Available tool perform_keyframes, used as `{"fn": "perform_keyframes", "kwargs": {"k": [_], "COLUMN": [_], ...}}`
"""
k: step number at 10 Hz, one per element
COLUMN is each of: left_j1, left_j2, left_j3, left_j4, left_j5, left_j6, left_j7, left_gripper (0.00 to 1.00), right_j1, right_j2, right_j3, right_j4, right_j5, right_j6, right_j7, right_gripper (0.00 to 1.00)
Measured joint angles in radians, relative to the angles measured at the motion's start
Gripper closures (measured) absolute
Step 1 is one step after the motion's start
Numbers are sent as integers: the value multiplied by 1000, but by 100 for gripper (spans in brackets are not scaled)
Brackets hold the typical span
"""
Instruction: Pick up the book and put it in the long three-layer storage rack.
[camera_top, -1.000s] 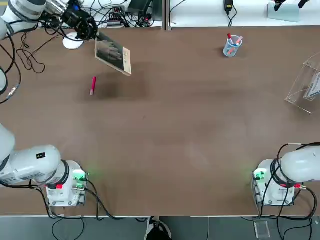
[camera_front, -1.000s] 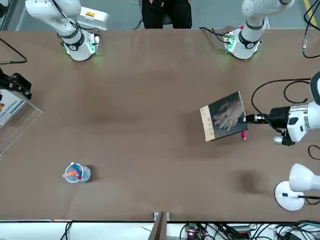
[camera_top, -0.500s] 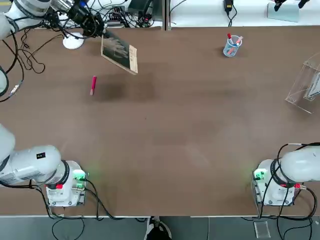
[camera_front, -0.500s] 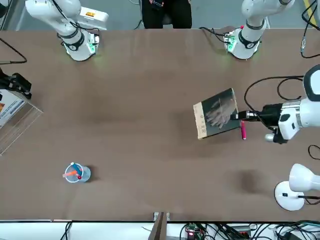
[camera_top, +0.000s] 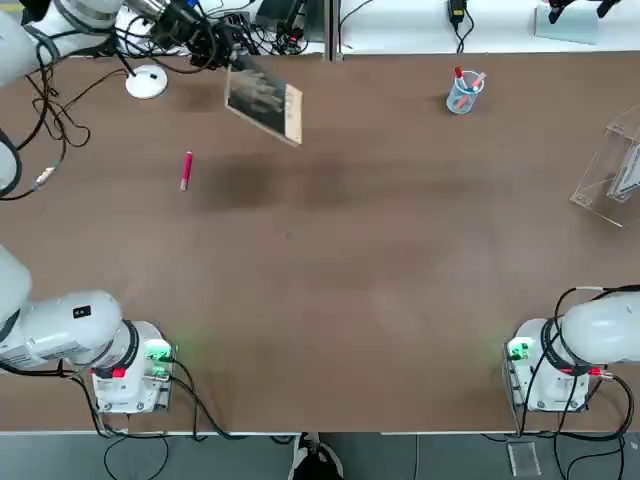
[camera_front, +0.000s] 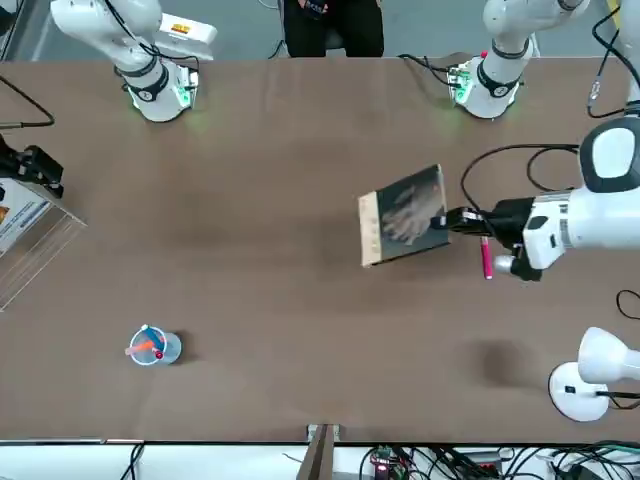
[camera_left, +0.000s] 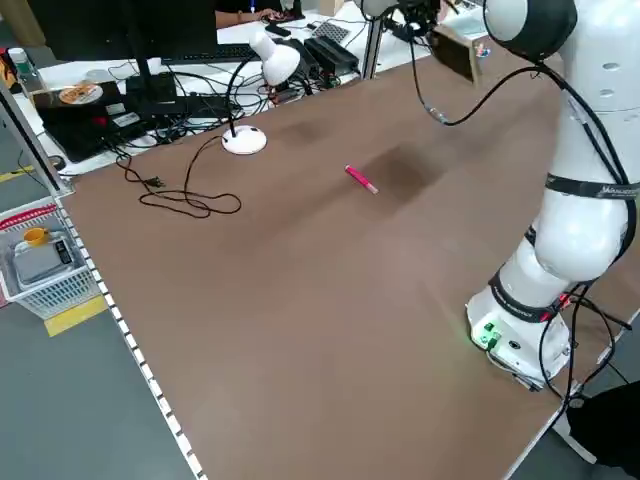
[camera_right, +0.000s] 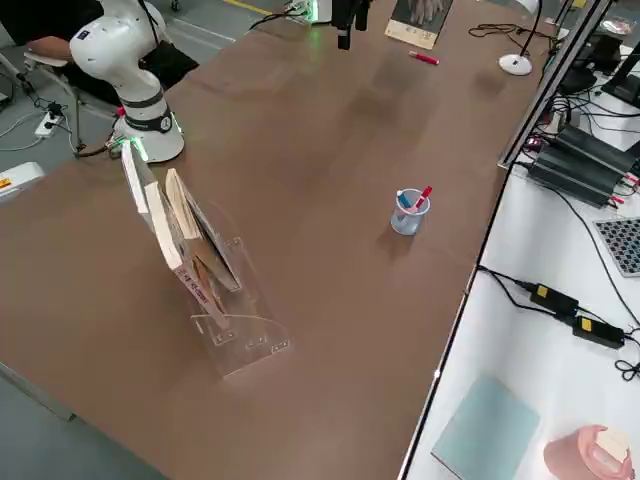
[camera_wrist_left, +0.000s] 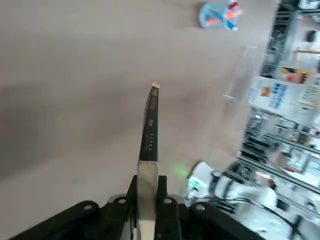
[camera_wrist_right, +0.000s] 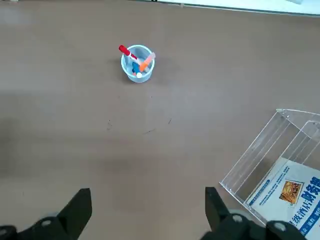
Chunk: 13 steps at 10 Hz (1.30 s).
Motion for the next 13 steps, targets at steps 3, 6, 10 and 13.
{"fn": "perform_keyframes", "kwargs": {"k": [3, 6, 10, 13], "left_j1": [-46, -111, -177, -226], "left_j2": [54, 146, 274, 329], "left_j3": [-10, -10, -10, -10], "left_j4": [15, 60, 161, 207], "left_j5": [-98, -208, -317, -415], "left_j6": [28, 74, 128, 208], "left_j7": [76, 204, 321, 369], "left_gripper": [99, 99, 99, 99], "right_j1": [0, 0, 0, 0], "right_j2": [0, 0, 0, 0], "right_j3": [0, 0, 0, 0], "right_j4": [0, 0, 0, 0], "right_j5": [0, 0, 0, 0], "right_j6": [-8, -9, -8, -8], "right_j7": [0, 0, 0, 0], "right_gripper": [0, 0, 0, 0]}}
